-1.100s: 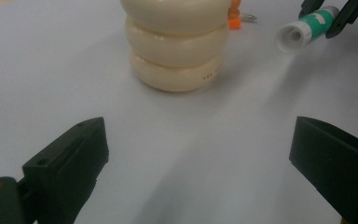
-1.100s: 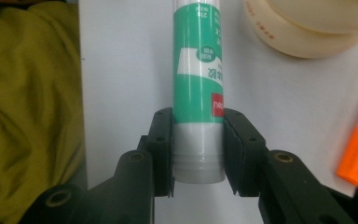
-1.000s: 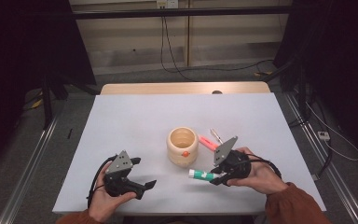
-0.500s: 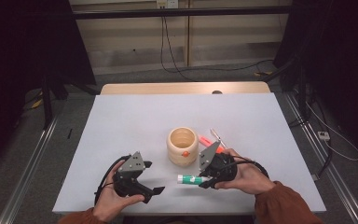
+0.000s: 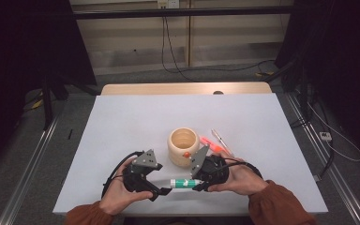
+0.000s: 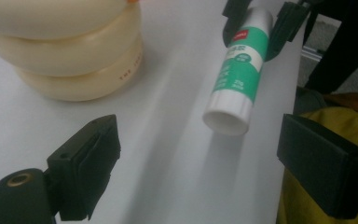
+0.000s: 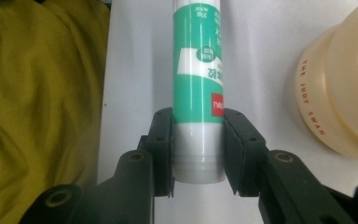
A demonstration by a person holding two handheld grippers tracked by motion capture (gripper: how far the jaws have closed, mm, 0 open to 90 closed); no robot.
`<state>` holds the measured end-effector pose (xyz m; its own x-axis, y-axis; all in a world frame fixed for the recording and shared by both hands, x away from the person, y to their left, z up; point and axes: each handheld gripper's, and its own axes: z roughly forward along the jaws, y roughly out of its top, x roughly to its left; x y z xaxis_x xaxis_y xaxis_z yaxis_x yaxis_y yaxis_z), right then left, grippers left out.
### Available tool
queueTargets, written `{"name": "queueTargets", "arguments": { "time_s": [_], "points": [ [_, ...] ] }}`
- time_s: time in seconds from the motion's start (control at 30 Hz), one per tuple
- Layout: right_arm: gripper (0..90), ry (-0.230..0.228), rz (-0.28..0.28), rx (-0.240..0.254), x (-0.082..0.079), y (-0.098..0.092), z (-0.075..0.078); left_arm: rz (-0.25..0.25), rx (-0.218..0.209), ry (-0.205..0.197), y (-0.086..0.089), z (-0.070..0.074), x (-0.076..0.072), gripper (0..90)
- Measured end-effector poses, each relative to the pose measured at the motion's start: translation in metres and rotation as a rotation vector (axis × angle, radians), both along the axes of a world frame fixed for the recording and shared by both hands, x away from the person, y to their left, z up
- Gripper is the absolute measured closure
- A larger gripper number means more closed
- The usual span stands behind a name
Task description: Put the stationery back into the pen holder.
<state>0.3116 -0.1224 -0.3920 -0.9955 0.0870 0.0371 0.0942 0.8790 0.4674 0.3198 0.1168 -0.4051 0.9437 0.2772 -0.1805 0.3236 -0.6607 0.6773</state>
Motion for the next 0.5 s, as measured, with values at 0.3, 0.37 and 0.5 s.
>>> {"name": "queueTargets", "arguments": {
  "time_s": [0.3, 0.37, 0.5],
  "points": [
    [66.6, -0.03, 0.03, -0.007, 0.0, 0.009, 0.0, -0.057, 0.048, -0.003, -0.012, 0.001, 0.004, 19.6],
    [66.6, -0.029, 0.032, -0.013, 0.001, 0.011, -0.001, -0.068, 0.034, -0.001, -0.015, 0.002, 0.005, 21.8],
    [66.6, -0.042, 0.044, -0.014, 0.002, 0.015, -0.001, -0.095, 0.048, -0.006, -0.019, 0.004, 0.008, 26.8]
  ]
}}
